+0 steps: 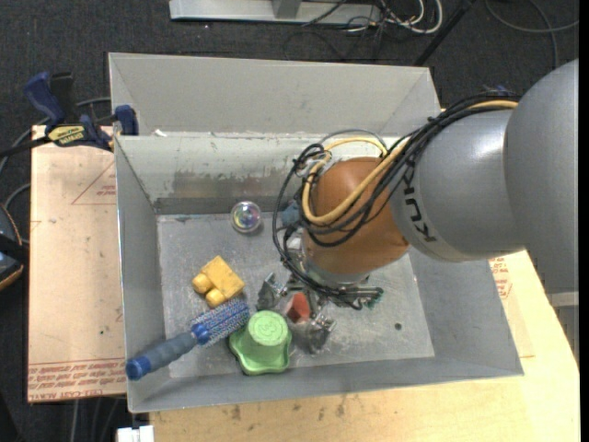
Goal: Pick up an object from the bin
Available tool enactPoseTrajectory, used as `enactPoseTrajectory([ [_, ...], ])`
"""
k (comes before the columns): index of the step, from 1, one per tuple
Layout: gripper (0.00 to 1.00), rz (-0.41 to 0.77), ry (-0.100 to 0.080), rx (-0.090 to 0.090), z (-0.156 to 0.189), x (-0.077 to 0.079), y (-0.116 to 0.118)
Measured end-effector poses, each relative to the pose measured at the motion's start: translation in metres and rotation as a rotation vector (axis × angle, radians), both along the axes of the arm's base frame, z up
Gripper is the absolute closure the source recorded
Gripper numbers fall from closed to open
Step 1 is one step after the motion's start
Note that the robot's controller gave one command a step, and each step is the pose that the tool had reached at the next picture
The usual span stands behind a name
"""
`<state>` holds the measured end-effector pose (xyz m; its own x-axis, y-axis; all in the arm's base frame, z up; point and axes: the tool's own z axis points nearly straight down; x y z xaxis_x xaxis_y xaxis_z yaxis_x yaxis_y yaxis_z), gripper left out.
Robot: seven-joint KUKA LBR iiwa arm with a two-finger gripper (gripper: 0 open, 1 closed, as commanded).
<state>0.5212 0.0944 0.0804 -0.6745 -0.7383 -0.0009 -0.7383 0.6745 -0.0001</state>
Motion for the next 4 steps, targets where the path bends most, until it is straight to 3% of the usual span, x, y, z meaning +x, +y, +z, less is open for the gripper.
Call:
enactPoseTrajectory([
  [1, 1.00, 0.000, 0.000, 0.000, 0.001, 0.000, 0.000],
  [2, 1.00, -0.138, -0.001, 0.002, 0.011, 0.005, -0.016],
  [3, 0.00, -0.137, -0.001, 0.002, 0.011, 0.005, -0.016],
  [4, 0.00, -0.153, -0.009, 0.009, -0.003, 0.017, -0.076],
])
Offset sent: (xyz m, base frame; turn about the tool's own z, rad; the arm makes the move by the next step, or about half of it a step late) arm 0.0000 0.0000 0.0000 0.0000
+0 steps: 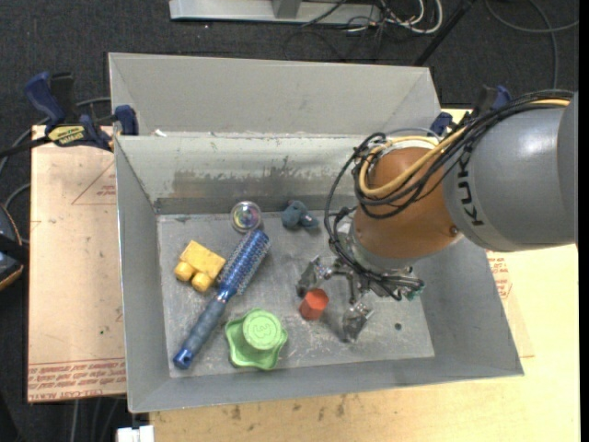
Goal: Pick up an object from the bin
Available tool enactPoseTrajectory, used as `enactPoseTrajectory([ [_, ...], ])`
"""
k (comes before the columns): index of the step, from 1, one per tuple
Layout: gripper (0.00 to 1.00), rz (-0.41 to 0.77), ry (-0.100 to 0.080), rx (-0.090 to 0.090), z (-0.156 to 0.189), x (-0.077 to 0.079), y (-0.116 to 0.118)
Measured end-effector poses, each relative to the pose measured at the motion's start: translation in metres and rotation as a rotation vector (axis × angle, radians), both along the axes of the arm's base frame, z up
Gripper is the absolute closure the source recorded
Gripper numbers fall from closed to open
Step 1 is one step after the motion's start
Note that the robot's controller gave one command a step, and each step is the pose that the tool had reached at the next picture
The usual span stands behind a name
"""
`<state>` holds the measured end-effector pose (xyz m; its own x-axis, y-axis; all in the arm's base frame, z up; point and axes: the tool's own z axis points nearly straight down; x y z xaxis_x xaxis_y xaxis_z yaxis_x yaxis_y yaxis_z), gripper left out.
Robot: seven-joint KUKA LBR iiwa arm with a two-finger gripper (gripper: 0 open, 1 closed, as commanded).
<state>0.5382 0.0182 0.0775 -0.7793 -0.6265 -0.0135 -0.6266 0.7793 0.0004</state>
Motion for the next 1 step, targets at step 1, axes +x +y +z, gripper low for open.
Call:
enactPoseTrajectory([
  [1, 1.00, 0.004, -0.002, -0.007, 0.0010, 0.0003, -0.0015],
])
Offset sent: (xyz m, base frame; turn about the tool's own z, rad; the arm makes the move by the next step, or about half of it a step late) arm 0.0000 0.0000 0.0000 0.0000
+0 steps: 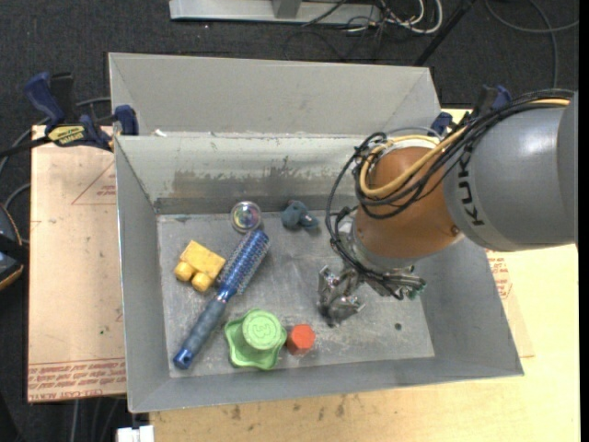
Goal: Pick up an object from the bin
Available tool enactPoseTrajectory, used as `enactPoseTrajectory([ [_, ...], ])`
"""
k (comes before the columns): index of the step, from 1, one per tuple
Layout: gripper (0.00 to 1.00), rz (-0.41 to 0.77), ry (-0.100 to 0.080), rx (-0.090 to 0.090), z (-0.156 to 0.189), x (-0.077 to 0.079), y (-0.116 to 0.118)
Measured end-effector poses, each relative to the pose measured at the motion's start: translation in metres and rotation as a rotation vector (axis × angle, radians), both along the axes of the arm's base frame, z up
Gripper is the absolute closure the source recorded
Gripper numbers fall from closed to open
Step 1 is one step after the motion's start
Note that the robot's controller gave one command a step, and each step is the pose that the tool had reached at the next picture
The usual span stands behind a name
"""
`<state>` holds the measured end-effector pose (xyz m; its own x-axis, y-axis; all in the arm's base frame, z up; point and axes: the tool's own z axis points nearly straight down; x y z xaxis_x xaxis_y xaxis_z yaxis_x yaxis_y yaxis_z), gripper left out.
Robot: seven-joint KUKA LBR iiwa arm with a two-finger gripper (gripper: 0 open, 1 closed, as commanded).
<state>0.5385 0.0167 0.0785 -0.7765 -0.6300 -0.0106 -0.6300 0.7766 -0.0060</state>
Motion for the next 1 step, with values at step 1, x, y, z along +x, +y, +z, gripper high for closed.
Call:
enactPoseTrajectory([
  [1, 1.00, -0.495, 0.008, 0.007, 0.0557, -0.0037, 0.0730],
])
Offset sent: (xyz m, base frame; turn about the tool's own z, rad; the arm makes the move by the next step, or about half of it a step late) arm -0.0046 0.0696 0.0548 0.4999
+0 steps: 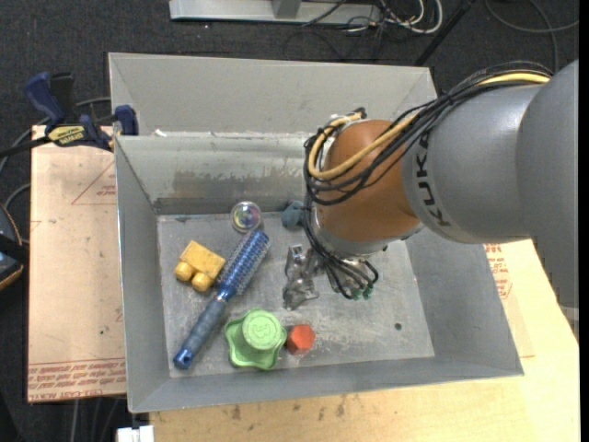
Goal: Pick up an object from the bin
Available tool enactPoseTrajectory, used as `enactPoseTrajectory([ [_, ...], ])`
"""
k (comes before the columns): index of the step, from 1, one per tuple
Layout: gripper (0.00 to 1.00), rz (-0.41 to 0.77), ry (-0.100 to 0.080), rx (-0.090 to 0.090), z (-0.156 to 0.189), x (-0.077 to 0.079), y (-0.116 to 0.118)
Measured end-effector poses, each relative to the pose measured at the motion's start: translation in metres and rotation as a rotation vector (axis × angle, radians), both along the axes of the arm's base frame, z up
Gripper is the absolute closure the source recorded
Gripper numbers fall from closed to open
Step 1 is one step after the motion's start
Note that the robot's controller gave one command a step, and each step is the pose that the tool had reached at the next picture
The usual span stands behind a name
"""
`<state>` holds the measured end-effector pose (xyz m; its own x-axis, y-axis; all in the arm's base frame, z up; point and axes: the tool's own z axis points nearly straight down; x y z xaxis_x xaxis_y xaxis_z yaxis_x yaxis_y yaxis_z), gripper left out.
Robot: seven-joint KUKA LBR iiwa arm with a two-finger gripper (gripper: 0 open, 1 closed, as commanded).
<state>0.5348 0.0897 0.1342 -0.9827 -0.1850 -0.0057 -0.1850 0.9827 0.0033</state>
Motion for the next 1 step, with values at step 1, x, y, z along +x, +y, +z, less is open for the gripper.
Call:
enactPoseTrajectory([
  [1, 0.00, -0.002, 0.003, -0.003, -0.0012, -0.0005, -0.0023],
])
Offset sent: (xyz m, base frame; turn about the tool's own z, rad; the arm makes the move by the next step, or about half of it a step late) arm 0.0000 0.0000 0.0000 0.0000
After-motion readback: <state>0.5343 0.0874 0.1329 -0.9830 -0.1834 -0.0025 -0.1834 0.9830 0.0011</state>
